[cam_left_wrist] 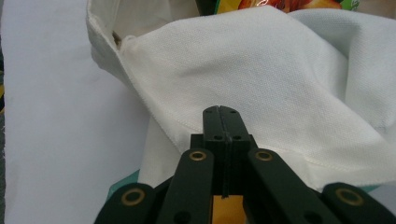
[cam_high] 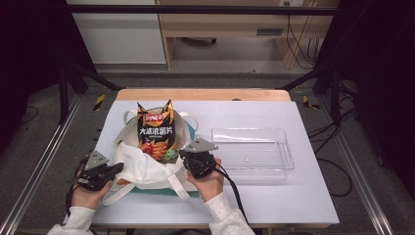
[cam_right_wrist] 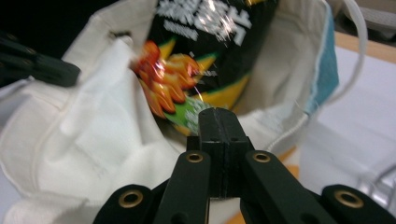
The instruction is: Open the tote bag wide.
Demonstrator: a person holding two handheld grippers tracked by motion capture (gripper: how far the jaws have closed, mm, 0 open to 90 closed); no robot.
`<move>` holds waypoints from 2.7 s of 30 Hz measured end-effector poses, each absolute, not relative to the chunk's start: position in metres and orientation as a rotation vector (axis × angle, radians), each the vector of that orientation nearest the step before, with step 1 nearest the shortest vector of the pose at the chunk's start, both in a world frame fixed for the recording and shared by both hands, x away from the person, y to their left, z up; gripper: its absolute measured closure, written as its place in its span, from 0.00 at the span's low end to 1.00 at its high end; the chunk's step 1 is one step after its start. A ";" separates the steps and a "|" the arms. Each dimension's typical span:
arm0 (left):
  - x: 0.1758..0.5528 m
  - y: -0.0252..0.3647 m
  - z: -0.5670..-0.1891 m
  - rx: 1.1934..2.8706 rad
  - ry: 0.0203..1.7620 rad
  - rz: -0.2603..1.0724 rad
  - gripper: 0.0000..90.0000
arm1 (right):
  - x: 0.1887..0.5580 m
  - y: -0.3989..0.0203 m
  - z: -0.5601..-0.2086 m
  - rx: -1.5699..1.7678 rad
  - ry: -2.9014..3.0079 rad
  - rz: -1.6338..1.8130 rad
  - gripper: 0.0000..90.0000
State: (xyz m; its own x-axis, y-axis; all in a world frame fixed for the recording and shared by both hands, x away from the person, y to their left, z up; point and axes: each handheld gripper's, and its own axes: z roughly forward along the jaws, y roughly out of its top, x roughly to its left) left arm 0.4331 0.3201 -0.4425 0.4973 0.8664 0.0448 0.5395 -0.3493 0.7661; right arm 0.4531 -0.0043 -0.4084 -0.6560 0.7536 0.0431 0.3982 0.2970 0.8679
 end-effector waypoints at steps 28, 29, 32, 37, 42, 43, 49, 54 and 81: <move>0.442 0.337 -0.418 1.908 1.148 0.664 1.00 | 0.432 -0.025 -0.469 1.195 2.210 1.205 1.00; 0.450 0.337 -0.414 1.890 1.147 0.685 1.00 | 0.432 -0.024 -0.469 1.196 2.211 1.202 1.00; 0.468 0.336 -0.408 1.878 1.155 0.725 1.00 | 0.432 -0.025 -0.471 1.193 2.212 1.208 1.00; 0.490 0.332 -0.418 1.925 1.206 0.773 1.00 | 0.431 -0.029 -0.473 1.202 2.213 1.207 1.00; 0.494 0.342 -0.434 1.955 1.251 0.756 1.00 | 0.430 -0.031 -0.476 1.203 2.211 1.203 1.00; 0.495 0.342 -0.440 1.973 1.254 0.752 1.00 | 0.429 -0.030 -0.477 1.204 2.207 1.200 1.00; 0.492 0.338 -0.452 2.029 1.250 0.743 1.00 | 0.427 -0.035 -0.481 1.201 2.202 1.209 1.00; 0.490 0.340 -0.456 2.007 1.260 0.716 1.00 | 0.425 -0.036 -0.485 1.198 2.193 1.214 1.00; 0.457 0.347 -0.403 1.698 1.115 0.734 0.76 | 0.425 -0.040 -0.431 1.046 2.081 1.420 0.81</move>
State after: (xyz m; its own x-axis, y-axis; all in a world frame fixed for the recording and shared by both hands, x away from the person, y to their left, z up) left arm 0.4566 0.3472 -0.4032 0.4057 0.9139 -0.0135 0.3484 -0.1410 0.9267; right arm 0.4246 -0.0403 -0.4305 -0.6337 0.7699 0.0757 0.3511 0.1991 0.9149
